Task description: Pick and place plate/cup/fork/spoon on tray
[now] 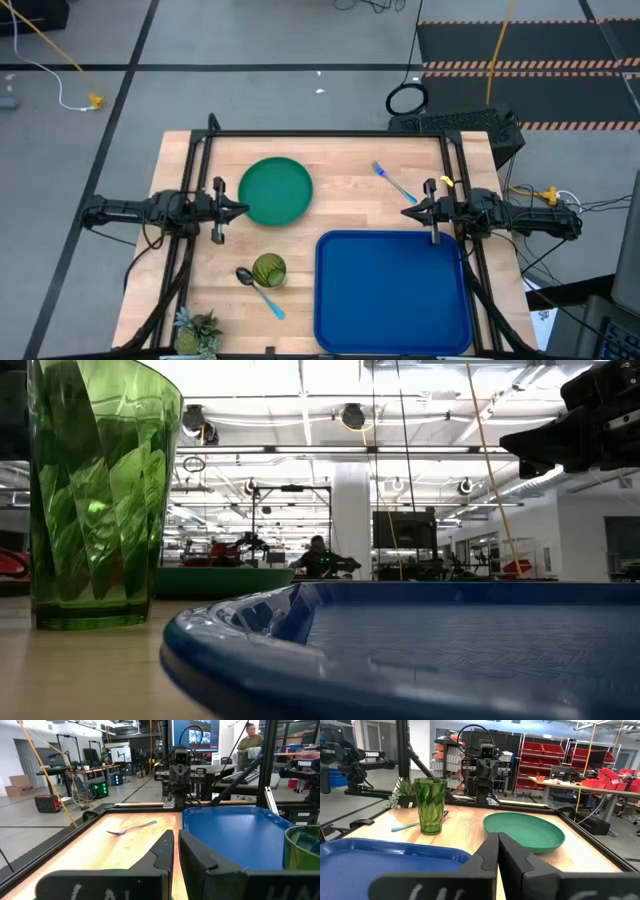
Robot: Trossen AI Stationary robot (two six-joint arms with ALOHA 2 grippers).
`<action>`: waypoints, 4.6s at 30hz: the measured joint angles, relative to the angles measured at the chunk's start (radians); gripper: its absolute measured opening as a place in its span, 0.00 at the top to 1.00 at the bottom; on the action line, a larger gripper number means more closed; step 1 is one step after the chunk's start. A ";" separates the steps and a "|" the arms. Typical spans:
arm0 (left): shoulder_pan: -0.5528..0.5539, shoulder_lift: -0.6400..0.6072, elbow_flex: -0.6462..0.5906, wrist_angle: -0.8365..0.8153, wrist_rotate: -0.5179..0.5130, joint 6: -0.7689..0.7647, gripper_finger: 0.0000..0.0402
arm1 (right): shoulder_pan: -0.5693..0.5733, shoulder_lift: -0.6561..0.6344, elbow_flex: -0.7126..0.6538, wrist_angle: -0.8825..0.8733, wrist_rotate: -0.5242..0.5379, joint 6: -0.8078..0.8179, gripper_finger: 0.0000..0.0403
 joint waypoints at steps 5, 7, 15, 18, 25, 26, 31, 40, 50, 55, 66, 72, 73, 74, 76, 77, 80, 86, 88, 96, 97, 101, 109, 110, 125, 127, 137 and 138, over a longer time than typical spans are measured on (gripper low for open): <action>0.000 0.000 0.000 0.000 0.000 0.000 0.92 | 0.000 0.000 0.000 0.000 0.000 0.000 1.00; 0.000 0.000 0.000 0.000 0.000 0.000 0.92 | 0.000 0.000 0.000 0.000 0.000 0.000 1.00; 0.000 0.000 0.000 0.000 0.000 0.000 0.92 | 0.000 0.000 0.000 0.000 0.000 0.000 1.00; 0.000 0.000 0.000 0.000 0.000 0.000 0.92 | 0.000 0.000 0.000 0.000 0.000 0.000 1.00; 0.000 0.000 0.000 0.000 0.000 0.000 0.92 | 0.000 0.000 0.000 0.000 0.000 0.000 1.00; 0.000 0.000 0.000 0.000 0.000 0.000 0.92 | 0.000 0.000 0.000 0.000 0.000 0.000 1.00; 0.000 0.000 0.000 0.000 0.000 0.000 0.92 | 0.000 0.000 0.000 0.000 0.000 0.000 1.00; 0.000 0.000 0.000 0.000 0.000 0.000 0.92 | 0.000 0.000 0.000 0.000 0.000 0.000 1.00; 0.000 0.000 0.000 0.000 0.000 0.000 0.92 | 0.000 0.000 0.000 0.001 0.000 0.099 1.00; 0.000 0.000 0.000 0.000 0.000 0.000 0.92 | 0.000 0.000 0.000 0.094 -0.001 0.211 1.00; 0.000 0.000 0.000 0.000 0.000 0.000 0.92 | 0.000 0.086 0.290 0.310 -0.083 0.102 1.00; 0.000 0.000 0.000 -0.001 -0.004 0.000 0.92 | 0.000 0.274 0.575 0.154 -0.076 0.028 1.00; 0.000 0.000 0.000 -0.002 -0.003 0.000 0.92 | 0.000 0.312 0.627 0.124 -0.074 0.016 1.00; 0.000 0.001 0.000 -0.002 -0.003 0.000 0.92 | 0.000 0.355 0.678 0.100 -0.074 0.008 1.00; 0.000 0.002 0.000 -0.002 -0.003 0.000 0.92 | 0.000 0.443 0.770 0.043 -0.074 0.001 1.00; 0.000 0.002 0.000 -0.002 -0.003 0.000 0.92 | 0.000 0.487 0.817 0.016 -0.073 0.002 1.00; 0.000 0.002 0.000 -0.001 -0.003 0.000 0.92 | 0.000 0.619 0.964 -0.068 -0.071 0.006 1.00; 0.000 0.002 0.000 0.000 -0.003 0.000 0.92 | 0.000 0.863 1.264 -0.345 0.008 0.006 1.00; 0.000 0.002 0.000 0.002 -0.003 -0.005 0.92 | 0.000 0.934 1.349 -0.423 0.010 -0.011 1.00; 0.000 0.002 0.000 0.002 0.001 -0.058 0.92 | 0.000 1.091 1.537 -0.630 0.172 0.008 1.00; 0.000 0.002 0.000 0.003 0.001 -0.058 0.92 | -0.001 1.098 1.537 -0.635 0.204 0.026 1.00; 0.000 0.002 0.000 0.037 0.000 -0.064 0.92 | -0.001 1.119 1.536 -0.696 0.209 0.068 1.00; 0.000 0.004 0.000 0.121 -0.001 -0.116 0.92 | -0.001 1.153 1.514 -0.848 0.207 0.180 1.00; 0.000 0.004 0.000 0.150 0.000 -0.115 0.92 | 0.000 1.154 1.507 -0.858 0.207 0.189 1.00; -0.078 0.227 0.197 0.245 0.058 -0.221 0.92 | 0.006 1.146 1.172 -0.643 0.200 0.297 1.00; -0.097 0.296 0.273 0.204 0.059 -0.193 0.92 | 0.013 1.146 1.114 -0.578 0.177 0.315 1.00; -0.235 0.711 0.725 -0.169 0.060 -0.136 0.92 | 0.091 1.145 0.930 -0.362 0.155 0.393 1.00; -0.255 0.755 0.758 -0.185 0.059 -0.125 0.92 | 0.099 1.145 0.923 -0.356 0.155 0.393 1.00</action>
